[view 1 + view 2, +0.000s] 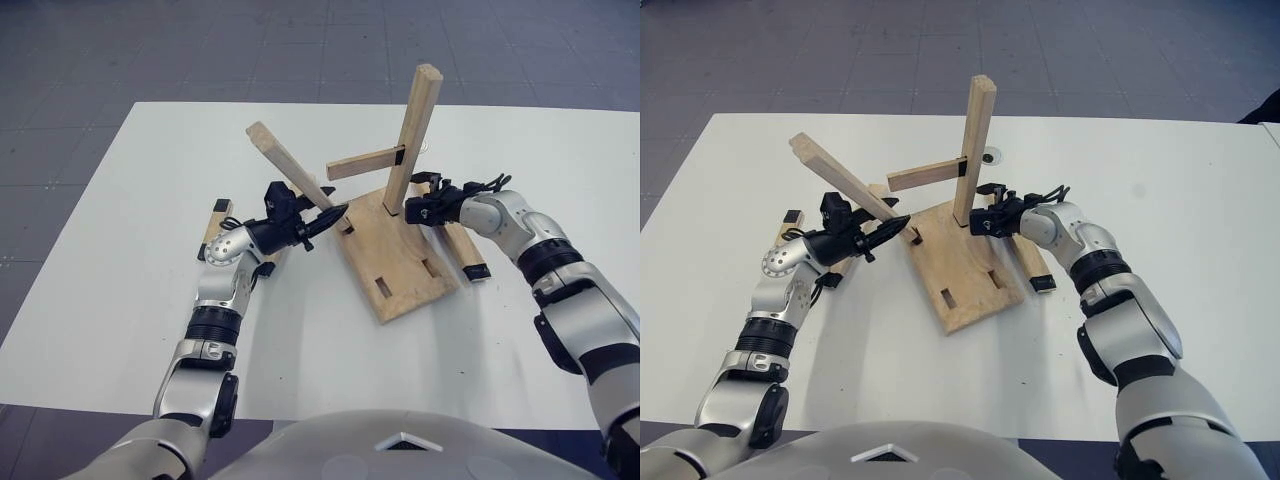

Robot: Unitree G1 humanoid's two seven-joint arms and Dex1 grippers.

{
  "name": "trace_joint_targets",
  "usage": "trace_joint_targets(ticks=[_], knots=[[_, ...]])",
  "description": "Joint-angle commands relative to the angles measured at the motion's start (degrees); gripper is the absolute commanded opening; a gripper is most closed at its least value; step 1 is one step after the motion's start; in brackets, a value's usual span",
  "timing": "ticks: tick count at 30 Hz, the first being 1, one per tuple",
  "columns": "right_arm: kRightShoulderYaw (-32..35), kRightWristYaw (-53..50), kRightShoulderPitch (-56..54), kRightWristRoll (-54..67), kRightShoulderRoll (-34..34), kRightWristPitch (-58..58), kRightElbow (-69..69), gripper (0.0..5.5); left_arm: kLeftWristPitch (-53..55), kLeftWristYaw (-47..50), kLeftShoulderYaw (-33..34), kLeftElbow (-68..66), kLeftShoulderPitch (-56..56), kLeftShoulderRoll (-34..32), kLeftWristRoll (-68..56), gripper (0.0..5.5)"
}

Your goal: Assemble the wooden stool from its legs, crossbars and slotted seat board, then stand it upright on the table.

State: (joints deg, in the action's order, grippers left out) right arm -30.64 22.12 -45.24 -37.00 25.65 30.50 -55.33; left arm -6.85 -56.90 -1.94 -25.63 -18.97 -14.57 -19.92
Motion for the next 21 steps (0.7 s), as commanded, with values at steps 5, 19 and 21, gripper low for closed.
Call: trace_joint_targets(ticks=[5, 19, 21], knots=[[-0.9, 1.4, 2.1, 0.3, -0.9, 1.7, 3.2, 3.59, 1.4, -1.4, -0.2, -5.2, -1.2, -2.4, 2.0, 2.05], [-1.1, 2.0, 2.5, -0.1, -0.7, 1.8, 2.9, 3.59, 4.4, -5.2, 3.1, -5.4, -5.0, -1.6, -1.9, 2.05], [-1.1, 2.1, 2.7, 0.0, -0.7, 1.8, 3.1, 3.59, 2.0, -7.1, 1.9, -6.1, -4.3, -2.5, 0.0, 2.05]])
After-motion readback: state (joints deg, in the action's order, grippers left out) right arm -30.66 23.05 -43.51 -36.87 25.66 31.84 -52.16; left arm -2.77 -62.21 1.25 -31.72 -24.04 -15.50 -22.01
